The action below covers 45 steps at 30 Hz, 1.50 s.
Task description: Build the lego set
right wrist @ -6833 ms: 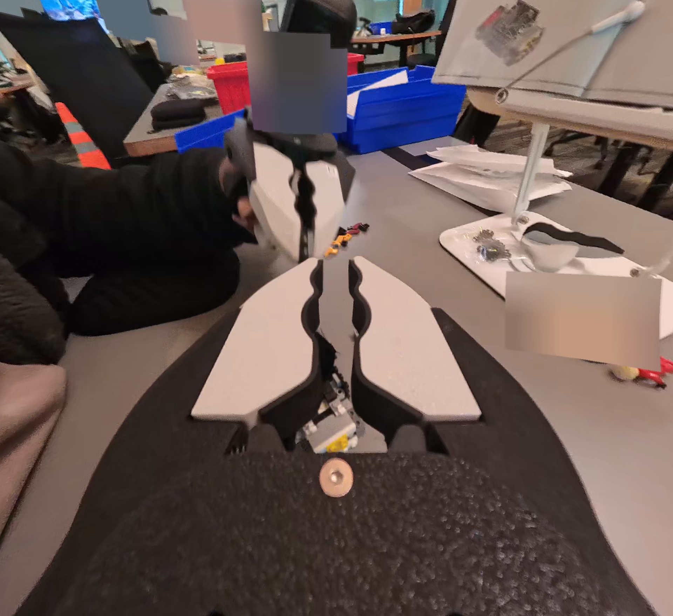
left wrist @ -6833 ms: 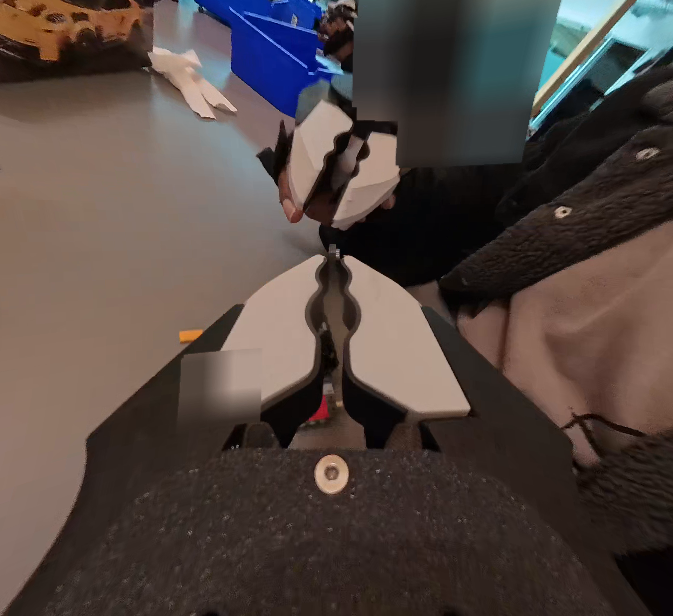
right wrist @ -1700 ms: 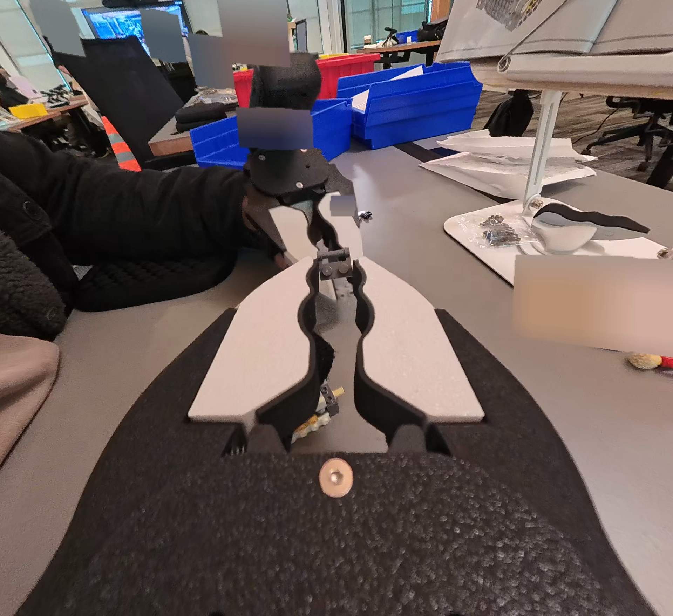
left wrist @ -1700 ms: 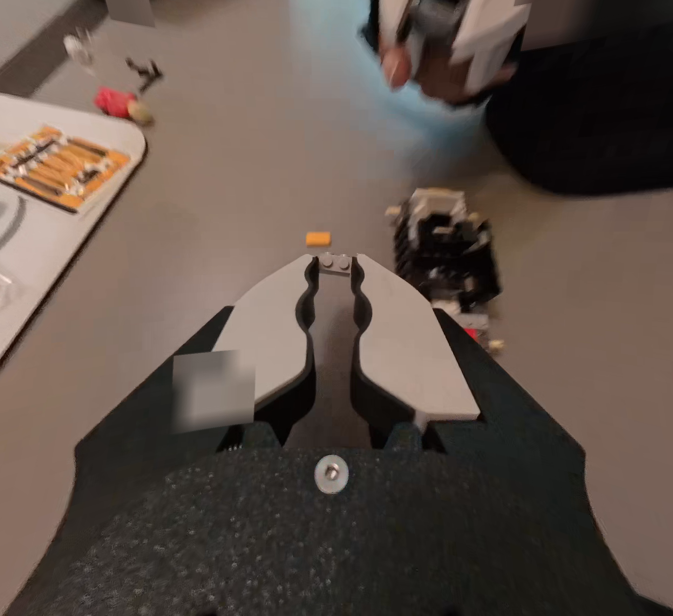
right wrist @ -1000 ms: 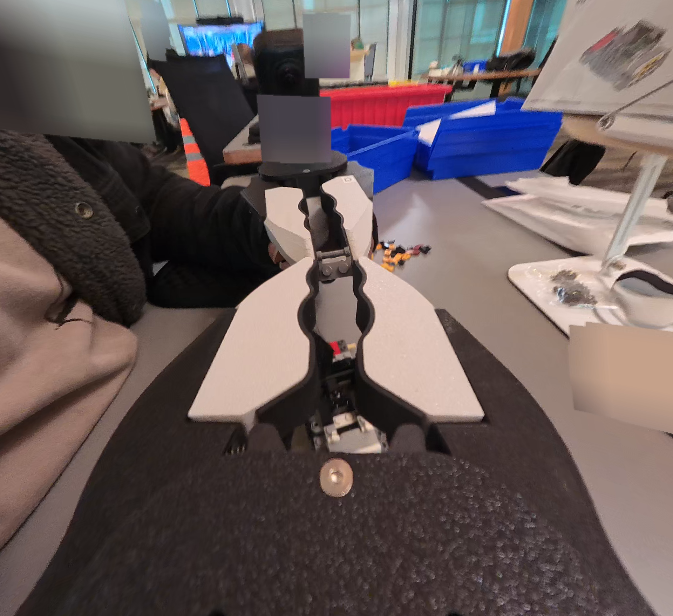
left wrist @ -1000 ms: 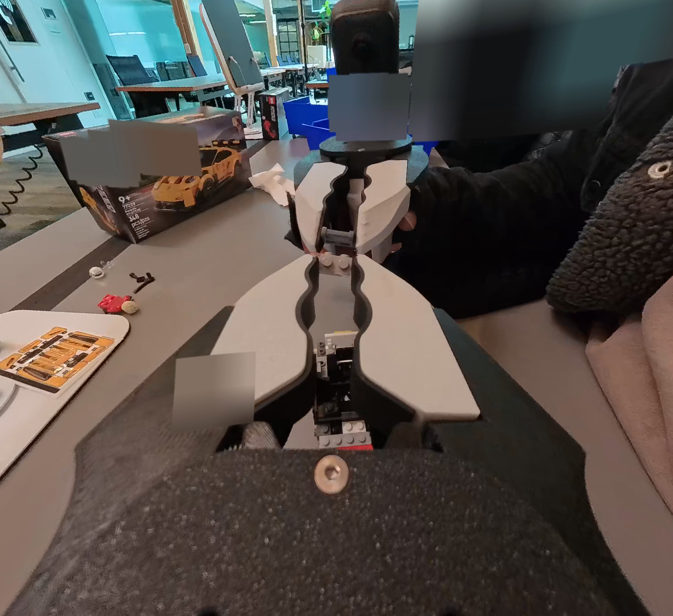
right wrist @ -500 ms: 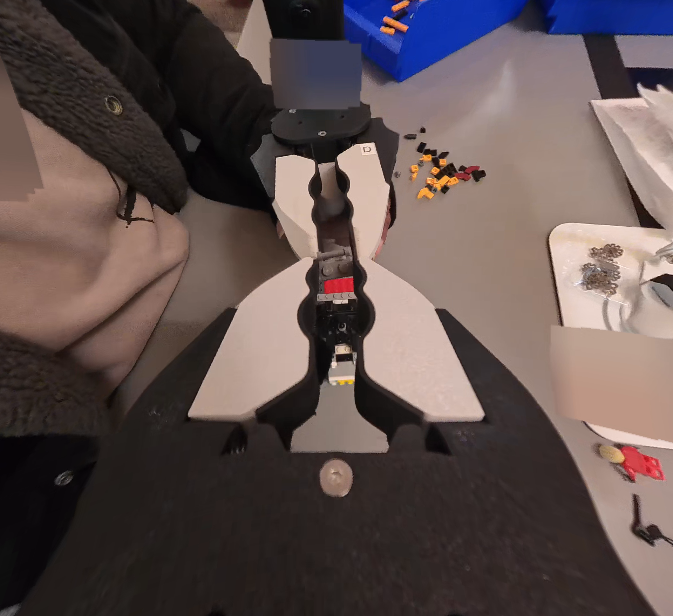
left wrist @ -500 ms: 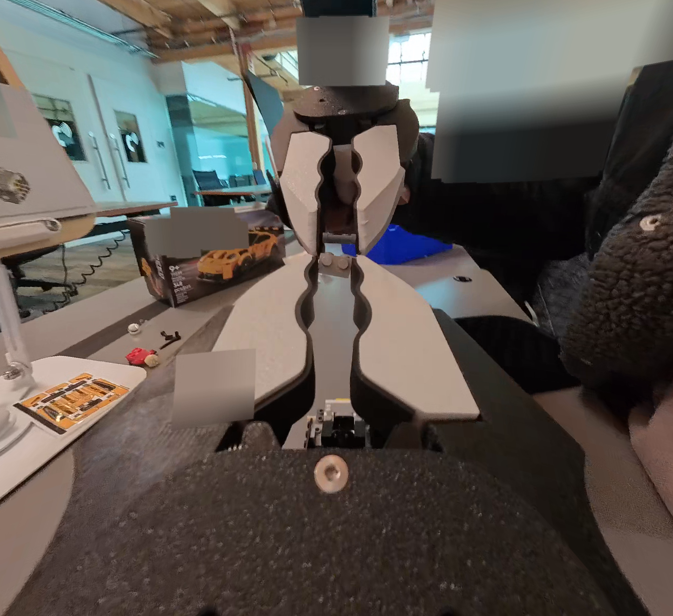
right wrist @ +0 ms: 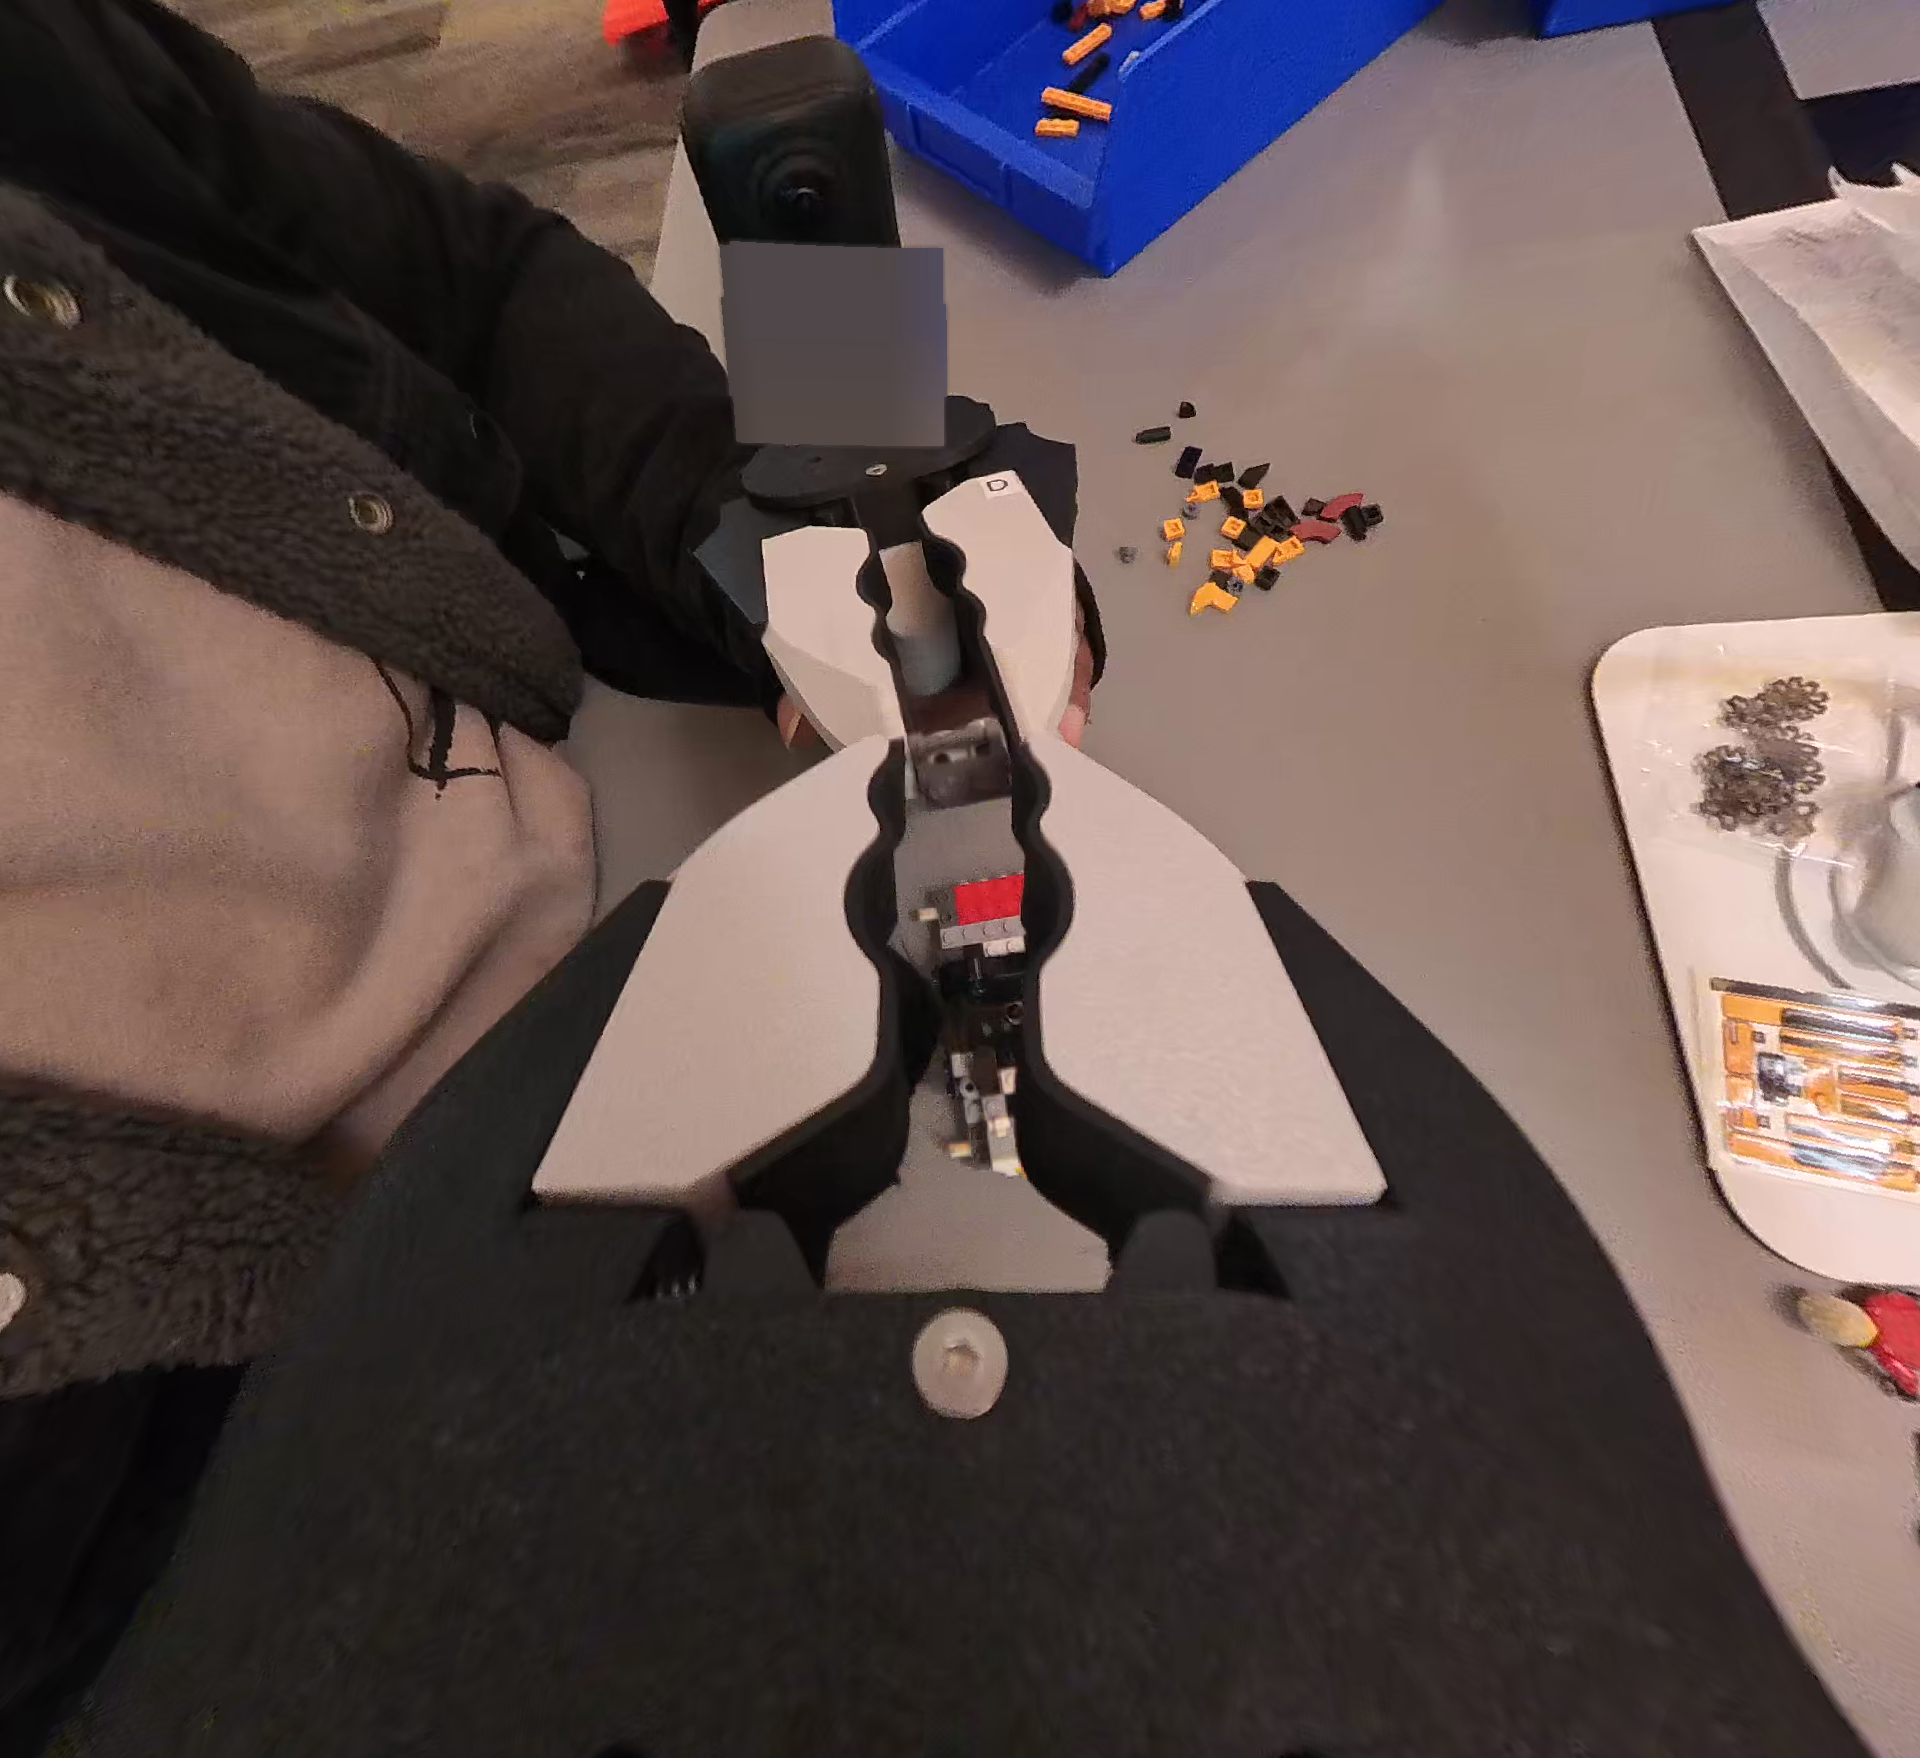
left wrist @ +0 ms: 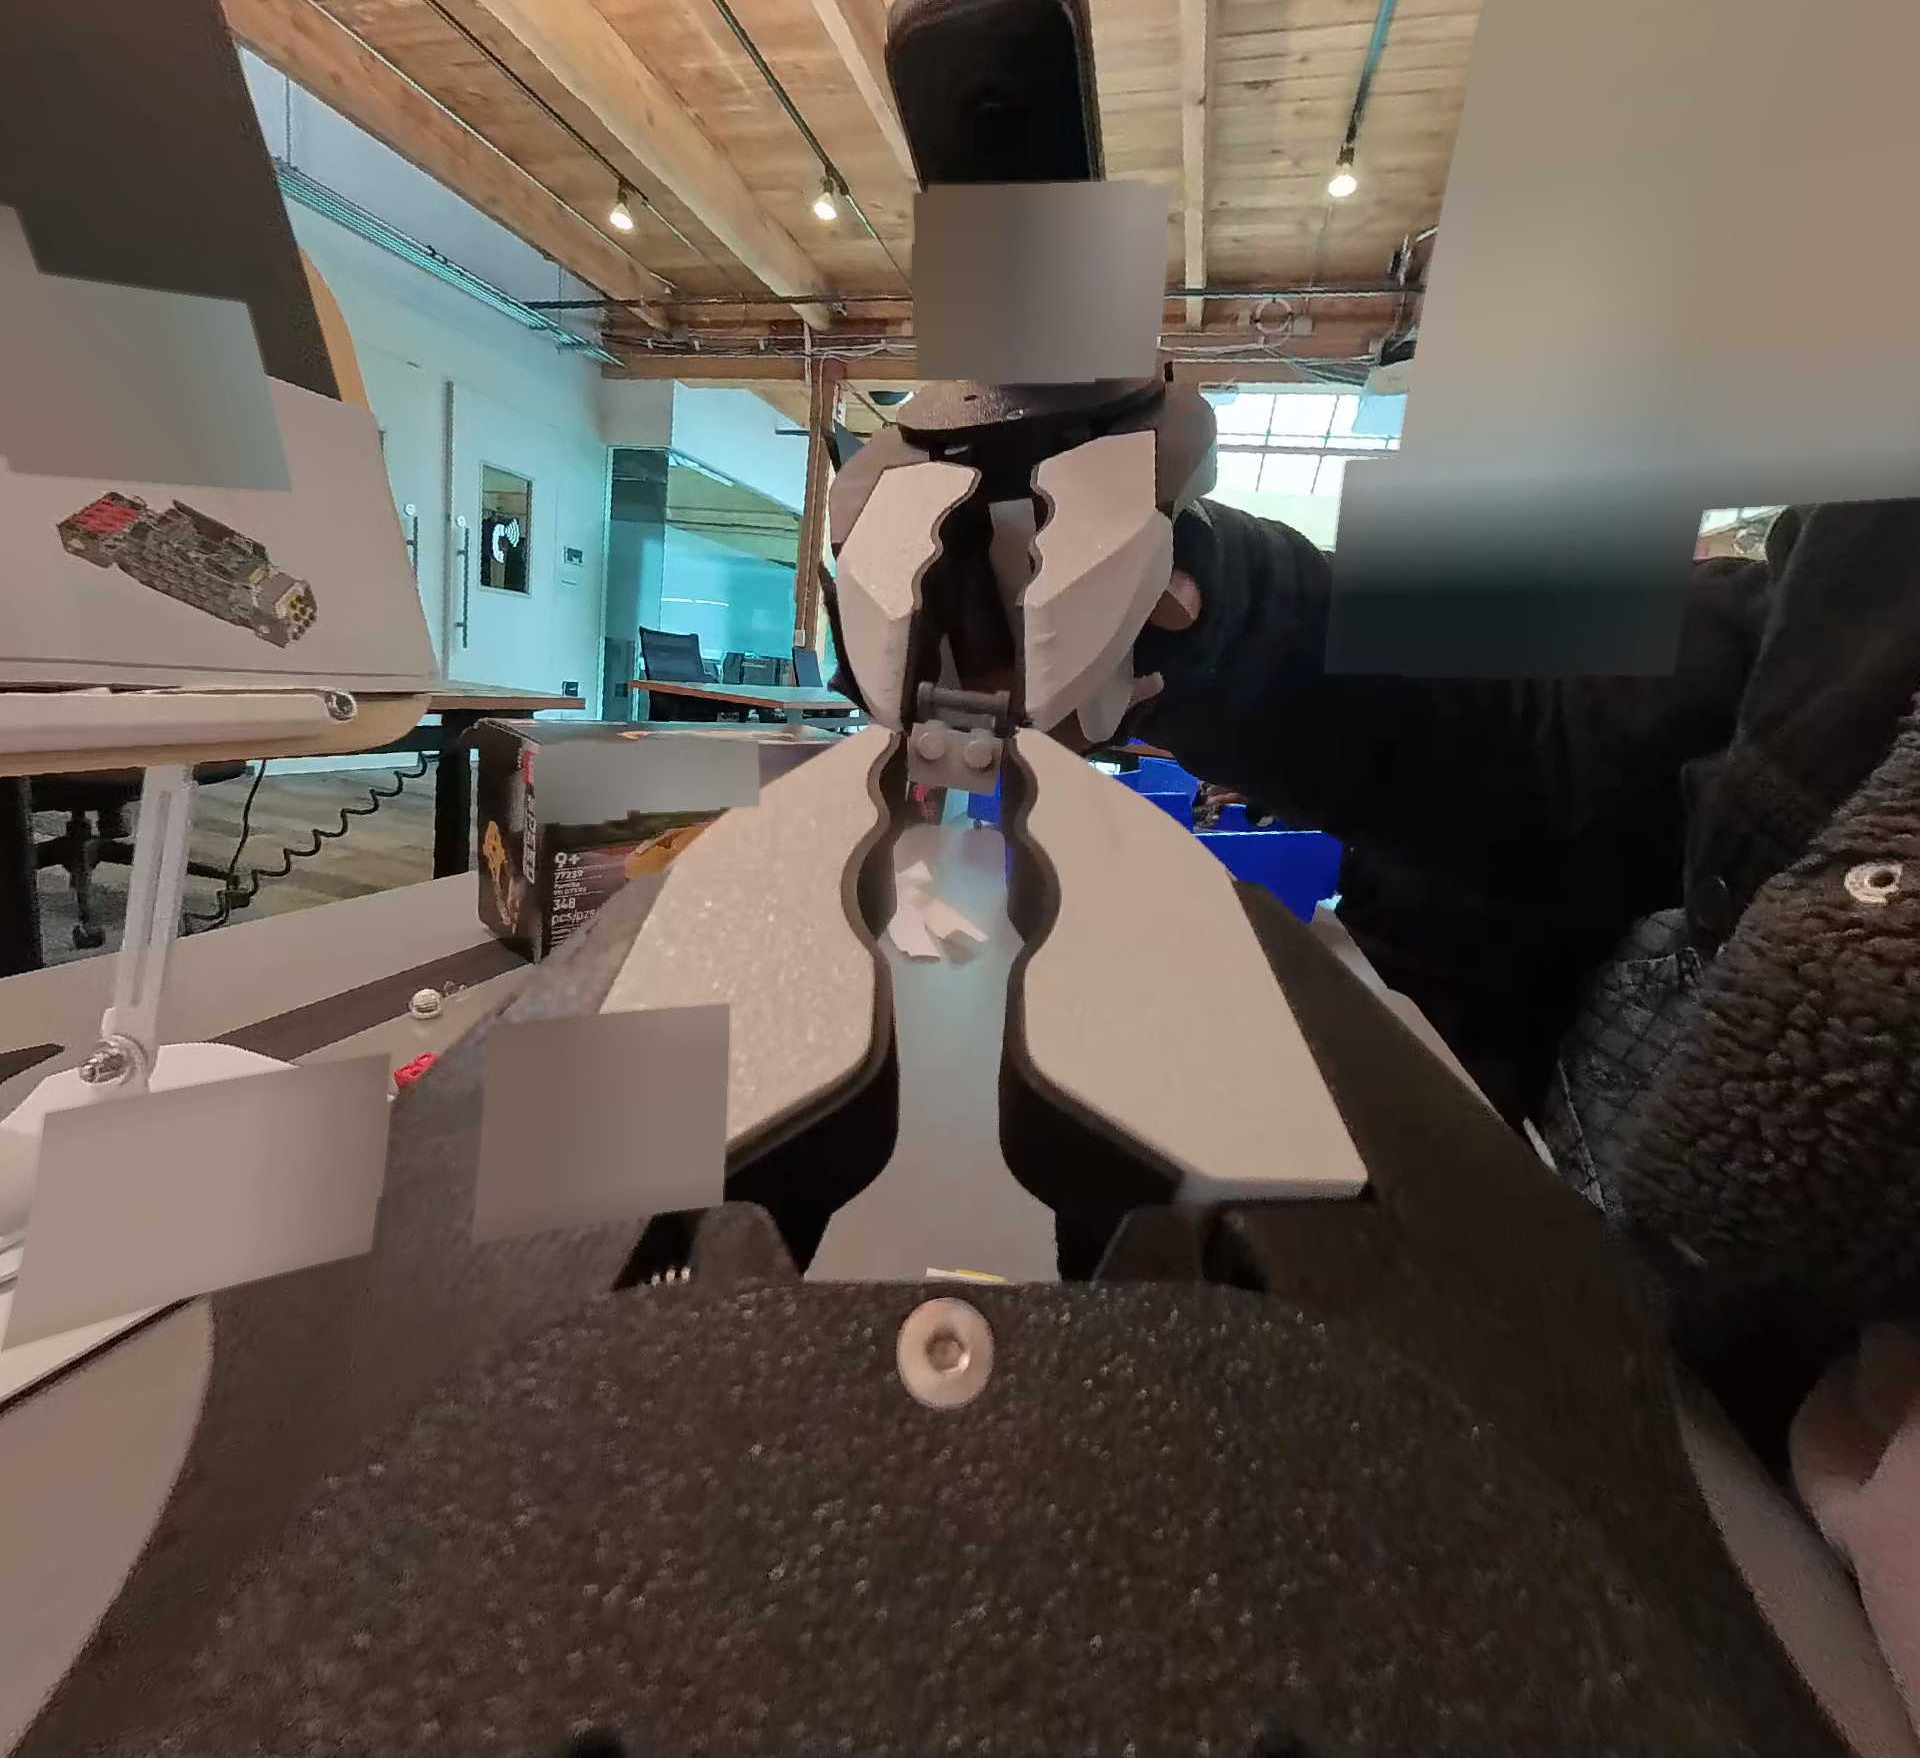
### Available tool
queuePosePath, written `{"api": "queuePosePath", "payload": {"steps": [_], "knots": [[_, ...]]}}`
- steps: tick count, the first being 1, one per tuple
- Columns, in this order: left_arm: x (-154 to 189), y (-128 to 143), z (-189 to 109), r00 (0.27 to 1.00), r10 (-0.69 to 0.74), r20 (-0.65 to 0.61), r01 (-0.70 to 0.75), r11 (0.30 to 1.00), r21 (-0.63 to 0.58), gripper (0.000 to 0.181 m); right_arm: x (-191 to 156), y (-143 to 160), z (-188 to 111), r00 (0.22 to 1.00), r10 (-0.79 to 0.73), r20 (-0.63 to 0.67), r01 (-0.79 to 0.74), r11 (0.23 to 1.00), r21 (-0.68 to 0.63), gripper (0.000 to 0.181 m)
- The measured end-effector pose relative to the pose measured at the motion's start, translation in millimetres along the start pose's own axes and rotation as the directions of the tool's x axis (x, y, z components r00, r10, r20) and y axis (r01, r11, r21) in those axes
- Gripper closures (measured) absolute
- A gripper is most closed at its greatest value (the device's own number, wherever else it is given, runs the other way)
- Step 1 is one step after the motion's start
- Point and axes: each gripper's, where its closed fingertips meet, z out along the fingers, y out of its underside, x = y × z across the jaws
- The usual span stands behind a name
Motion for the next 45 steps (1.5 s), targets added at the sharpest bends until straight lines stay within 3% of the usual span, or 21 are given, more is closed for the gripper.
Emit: {"api": "queuePosePath", "payload": {"steps": [12,16,21,23,28,32,38,42,45], "knots": [[-9,-7,-7,1.0,-0.009,0.002,0.009,1.0,0.023,0.165,11,-3,3,0.996,0.089,0.027,-0.092,0.988,0.127,0.16],[-17,-7,-11,1.0,0.007,0.012,-0.007,1.0,0.001,0.165,25,37,9,0.994,0.105,-0.016,-0.103,0.991,0.086,0.161],[-26,-1,-14,1.0,-0.011,0.017,0.012,0.999,-0.046,0.164,29,126,40,0.989,-0.04,-0.142,0.01,0.98,-0.2,0.169],[-27,2,-14,1.0,-0.018,0.015,0.019,0.998,-0.064,0.165,27,145,54,0.976,-0.132,-0.173,0.079,0.956,-0.282,0.164],[-33,15,-15,1.0,0.008,0.025,-0.004,0.989,-0.15,0.165,20,155,61,0.97,-0.19,-0.149,0.143,0.949,-0.28,0.144],[-38,17,-17,0.999,-0.004,0.036,0.01,0.987,-0.163,0.165,20,160,56,0.966,-0.214,-0.143,0.179,0.958,-0.223,0.112],[-38,20,-17,1.0,0.003,0.027,0.002,0.983,-0.182,0.165,6,166,51,0.985,-0.171,-0.008,0.166,0.966,-0.199,0.095],[-38,21,-16,1.0,-0.009,0.025,0.013,0.982,-0.189,0.165,-4,193,59,0.987,-0.157,0.036,0.16,0.933,-0.323,0.092],[-37,22,-16,1.0,-0.012,0.019,0.015,0.981,-0.193,0.165,2,195,68,0.985,-0.173,-0.026,0.158,0.944,-0.291,0.118]]}}
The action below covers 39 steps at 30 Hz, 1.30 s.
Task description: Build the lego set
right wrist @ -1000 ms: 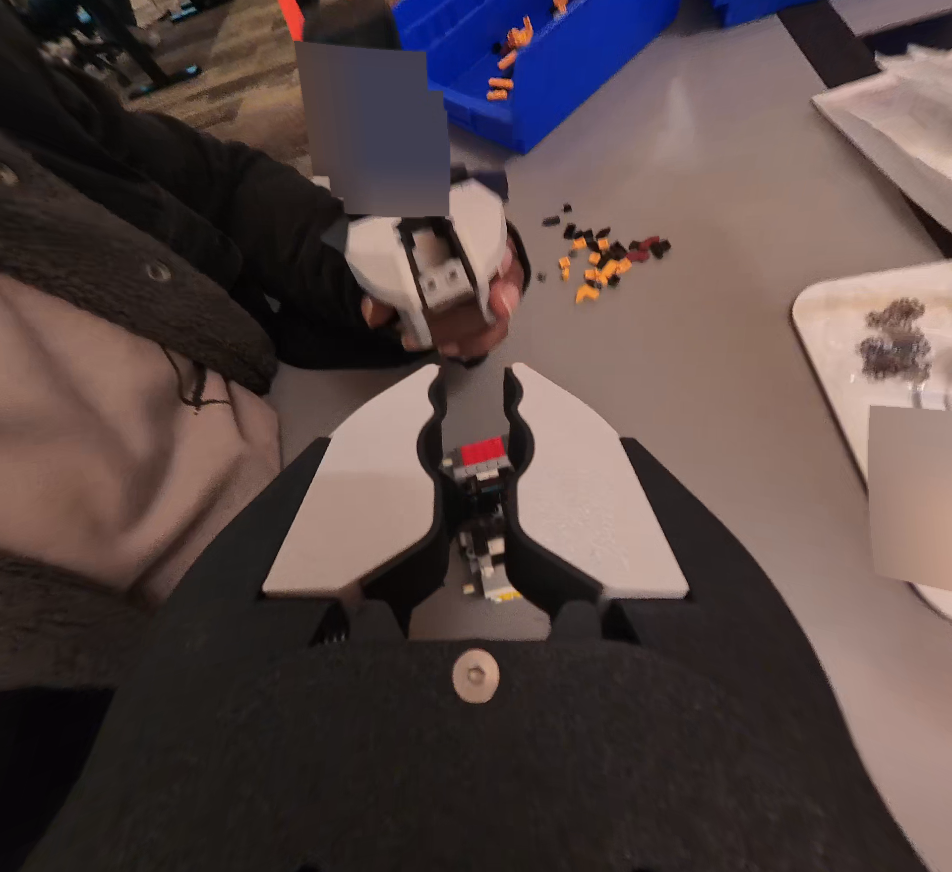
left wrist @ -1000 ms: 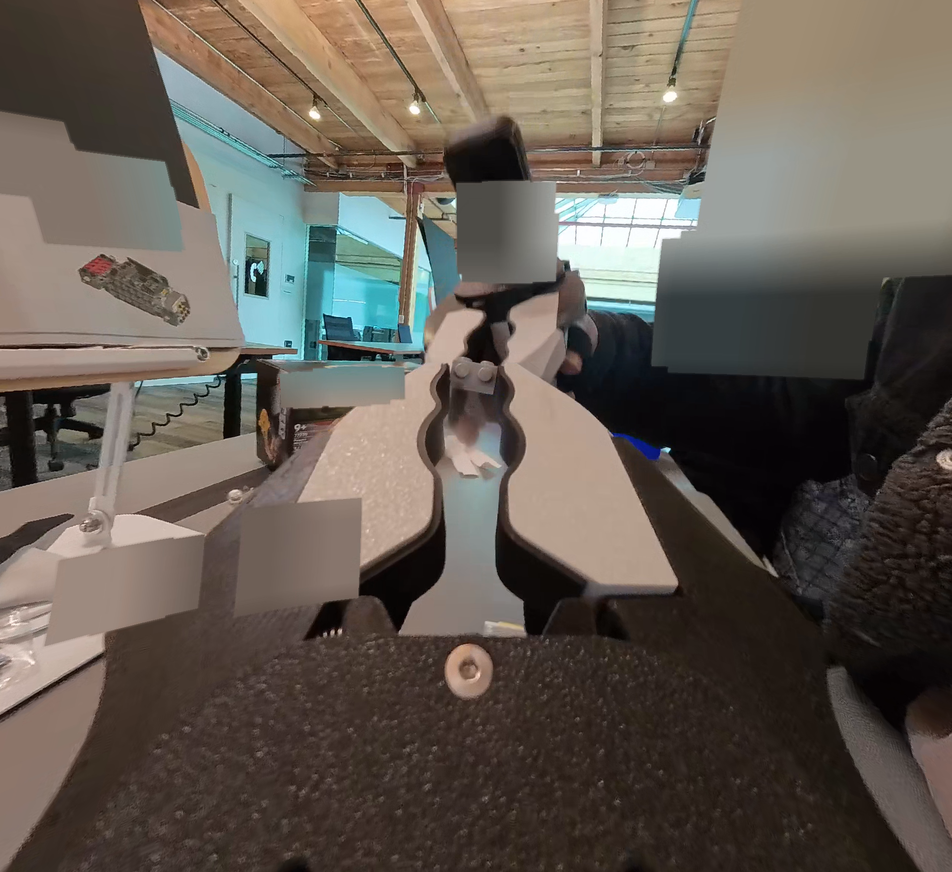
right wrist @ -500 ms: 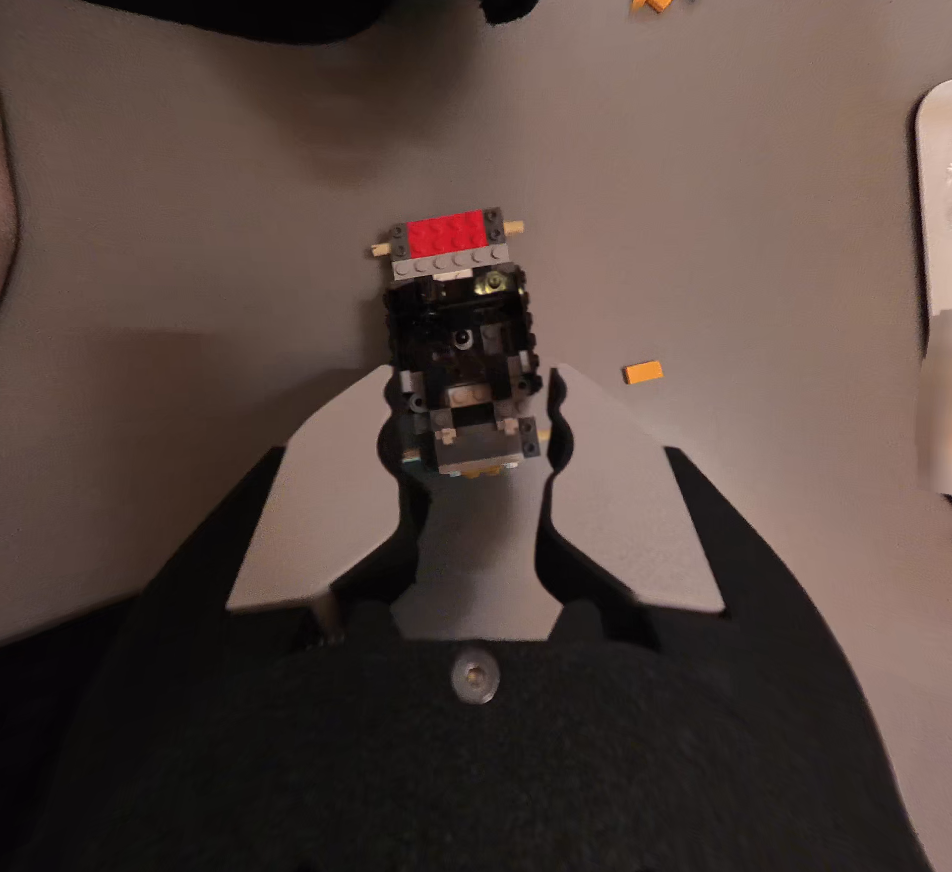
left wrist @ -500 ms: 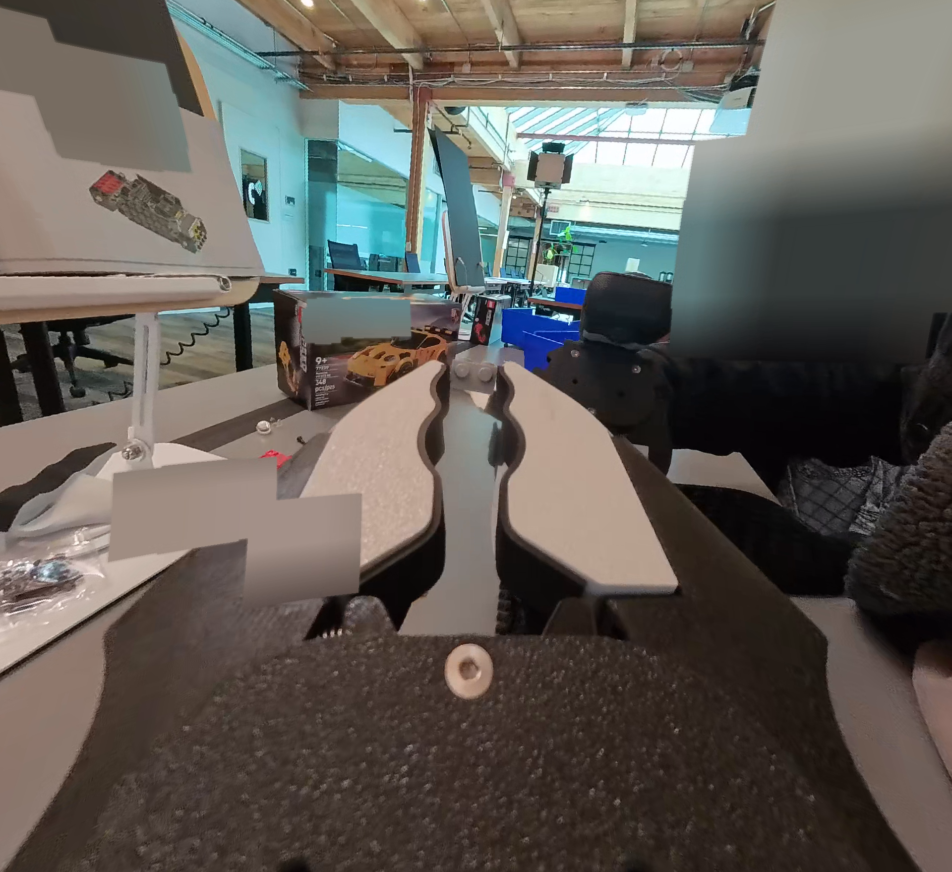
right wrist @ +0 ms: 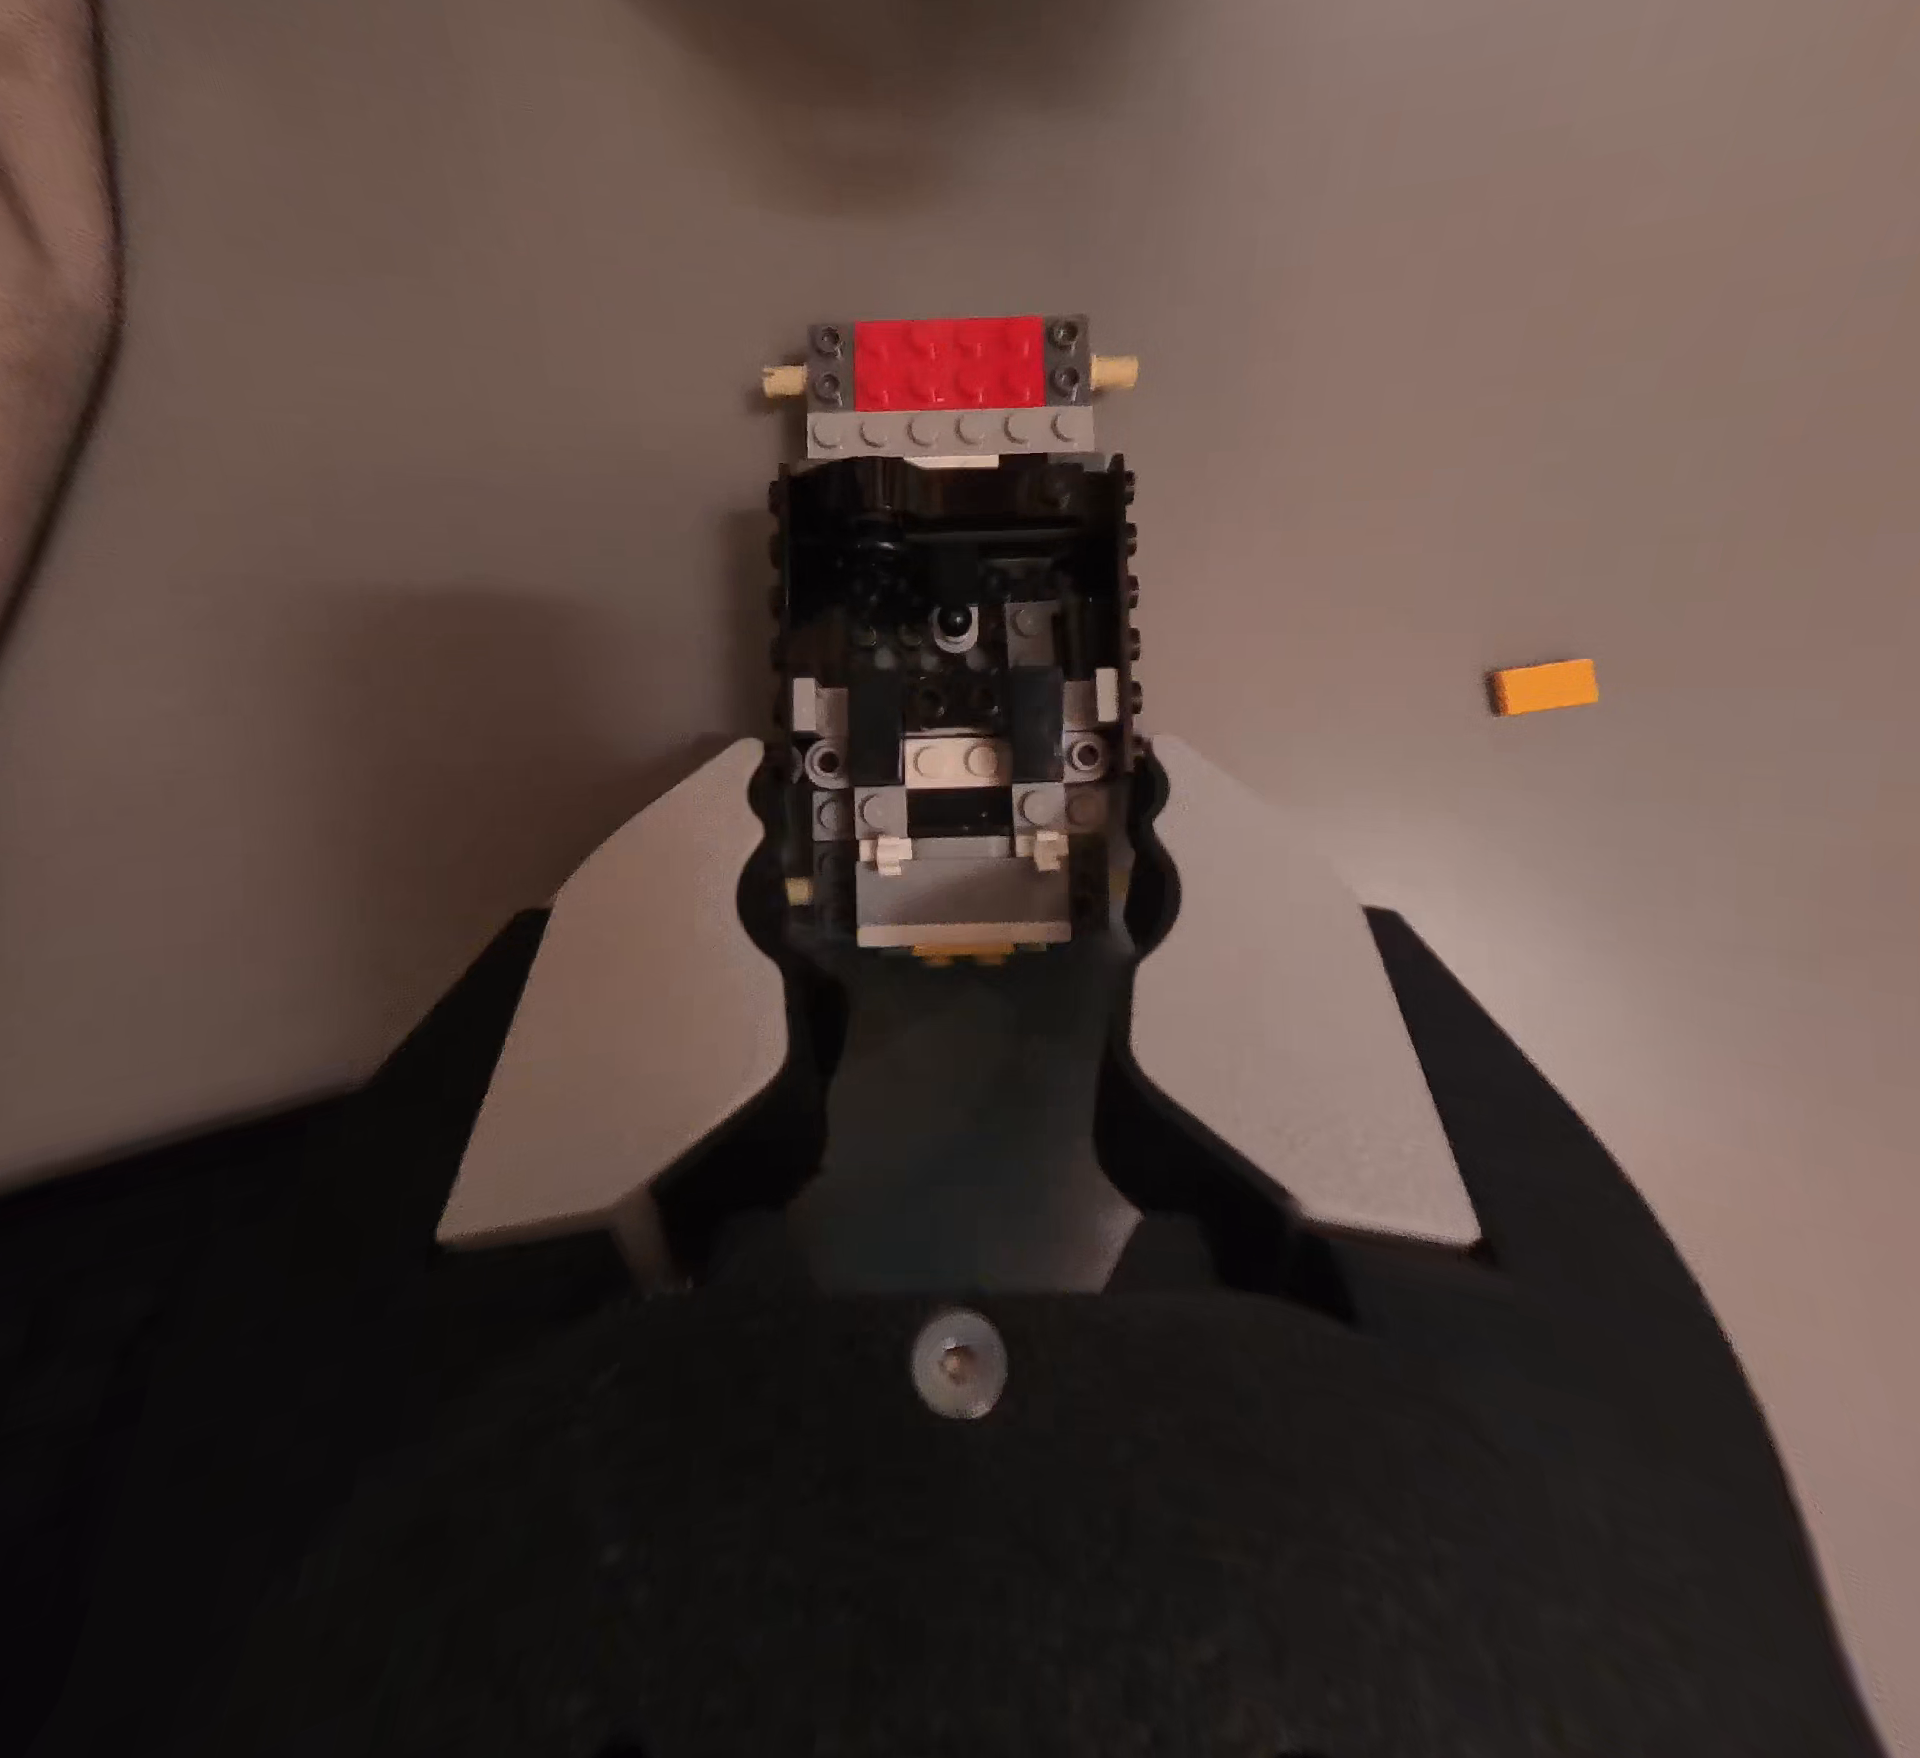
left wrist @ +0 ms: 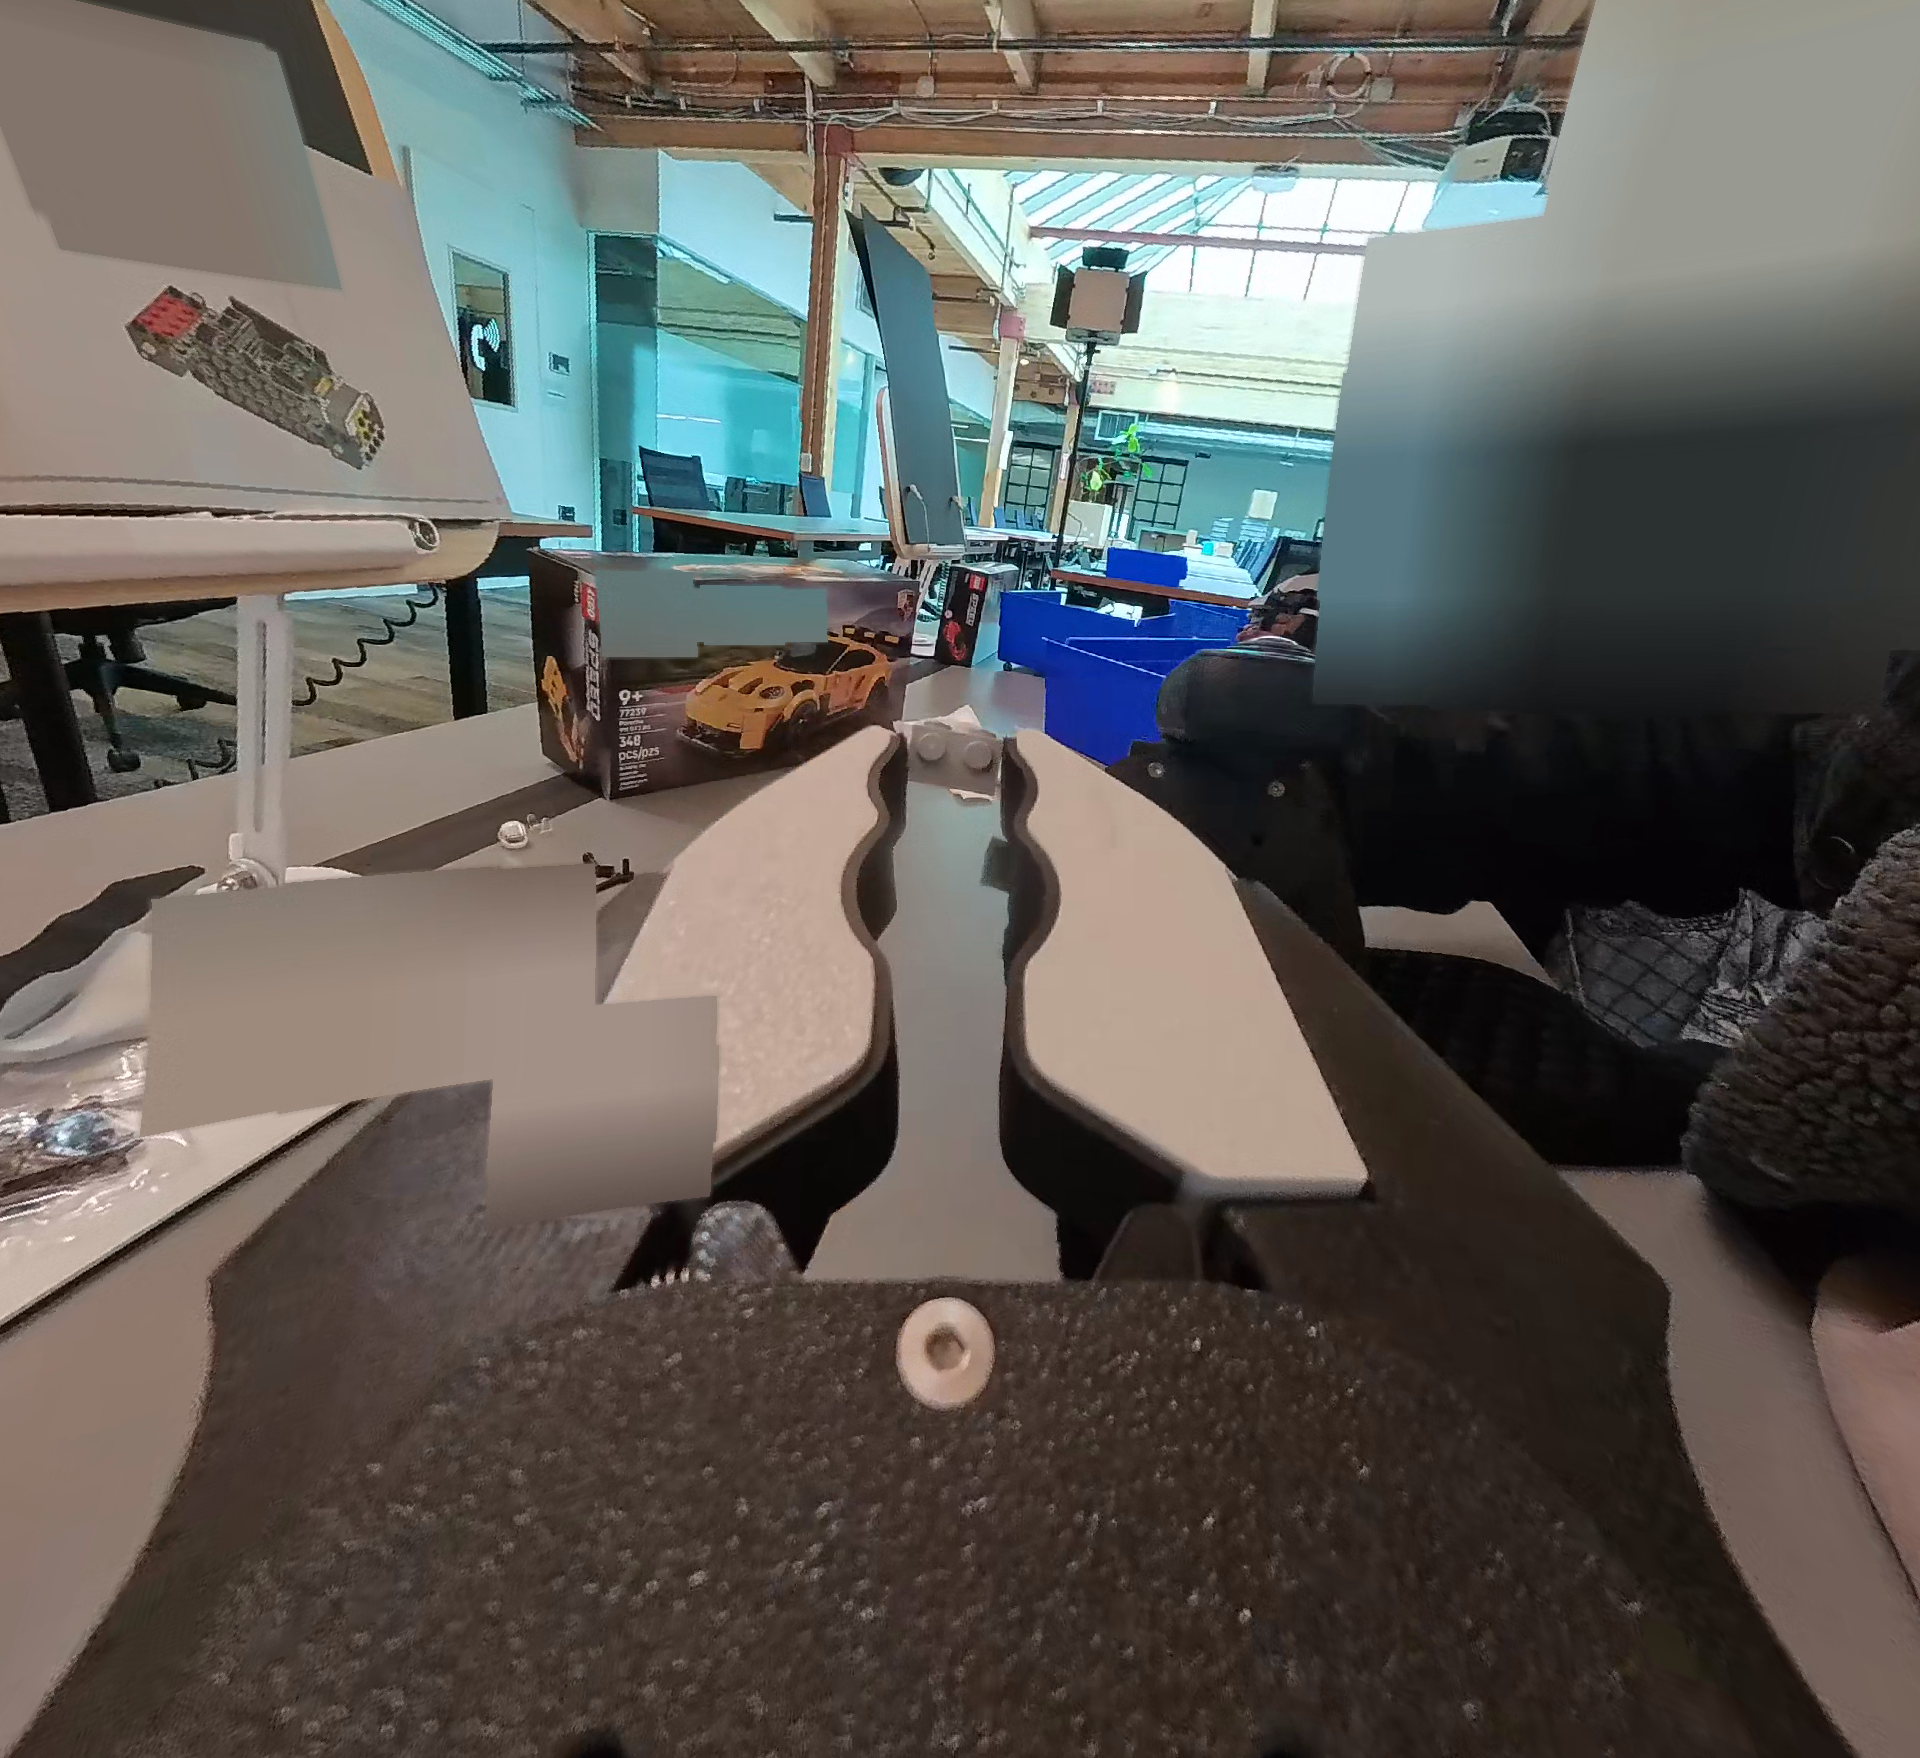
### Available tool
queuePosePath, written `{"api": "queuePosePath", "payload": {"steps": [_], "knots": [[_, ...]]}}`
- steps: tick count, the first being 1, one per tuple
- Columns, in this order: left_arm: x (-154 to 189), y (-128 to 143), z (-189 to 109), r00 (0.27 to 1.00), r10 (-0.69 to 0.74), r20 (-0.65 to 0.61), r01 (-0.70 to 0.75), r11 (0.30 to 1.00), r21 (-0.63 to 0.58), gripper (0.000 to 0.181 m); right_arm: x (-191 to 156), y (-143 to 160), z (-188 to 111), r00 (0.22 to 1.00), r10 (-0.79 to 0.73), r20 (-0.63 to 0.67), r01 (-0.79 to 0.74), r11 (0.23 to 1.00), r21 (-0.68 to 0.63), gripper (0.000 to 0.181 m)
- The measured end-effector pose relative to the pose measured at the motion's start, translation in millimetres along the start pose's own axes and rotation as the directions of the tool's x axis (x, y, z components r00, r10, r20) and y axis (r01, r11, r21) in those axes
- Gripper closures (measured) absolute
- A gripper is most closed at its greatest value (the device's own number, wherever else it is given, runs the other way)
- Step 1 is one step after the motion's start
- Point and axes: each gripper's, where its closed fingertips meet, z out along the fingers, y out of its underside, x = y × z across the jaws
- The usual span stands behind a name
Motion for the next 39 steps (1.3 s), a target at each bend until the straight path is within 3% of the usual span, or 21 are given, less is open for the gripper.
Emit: {"api": "queuePosePath", "payload": {"steps": [3,5,7,9,11,13,18,20,22,25,30,35,39], "knots": [[-1,0,0,1.0,-0.002,0.001,0.002,1.0,-0.002,0.165,-2,-6,-3,0.996,0.069,0.052,-0.071,0.997,0.039,0.118],[-2,0,-1,1.0,-0.009,0.002,0.009,1.0,-0.001,0.165,-18,-25,-12,0.953,0.186,0.238,-0.216,0.971,0.106,0.119],[-3,0,-1,1.0,-0.022,0.003,0.022,1.0,0.0,0.165,-33,-46,-25,0.835,0.307,0.457,-0.404,0.906,0.13,0.118],[-4,-1,-2,0.999,-0.042,0.003,0.042,0.999,0.007,0.164,-40,-62,-37,0.667,0.402,0.628,-0.571,0.817,0.083,0.119],[-6,-2,-3,0.998,-0.059,0.005,0.059,0.998,0.012,0.164,-39,-64,-39,0.547,0.492,0.677,-0.664,0.747,-0.006,0.119],[-8,-3,-4,0.998,-0.067,0.008,0.067,0.998,0.017,0.165,-34,-60,-40,0.509,0.543,0.668,-0.687,0.723,-0.064,0.119],[-11,-3,-5,0.997,-0.079,0.017,0.079,0.997,0.022,0.165,-8,-29,-47,0.712,0.555,0.43,-0.537,0.825,-0.176,0.119],[-13,-4,-5,0.997,-0.077,0.029,0.076,0.997,0.024,0.165,8,-16,-61,0.831,0.48,0.28,-0.411,0.87,-0.273,0.118],[-16,-4,-6,0.996,-0.077,0.044,0.076,0.997,0.025,0.165,33,1,-81,0.947,0.312,0.079,-0.25,0.866,-0.434,0.119],[-23,-4,-8,0.994,-0.067,0.085,0.065,0.998,0.021,0.165,63,15,-111,0.997,-0.022,-0.068,-0.032,0.706,-0.708,0.119],[-39,-5,-15,0.983,-0.062,0.175,0.059,0.998,0.022,0.165,86,19,-129,0.929,-0.369,-0.018,0.117,0.339,-0.934,0.119],[-48,-4,-19,0.972,-0.071,0.225,0.068,0.997,0.022,0.165,99,14,-133,0.806,-0.581,0.118,0.141,-0.007,-0.99,0.119],[-48,-3,-18,0.971,-0.069,0.227,0.068,0.998,0.015,0.165,101,10,-131,0.736,-0.641,0.219,0.133,-0.181,-0.975,0.119]]}}
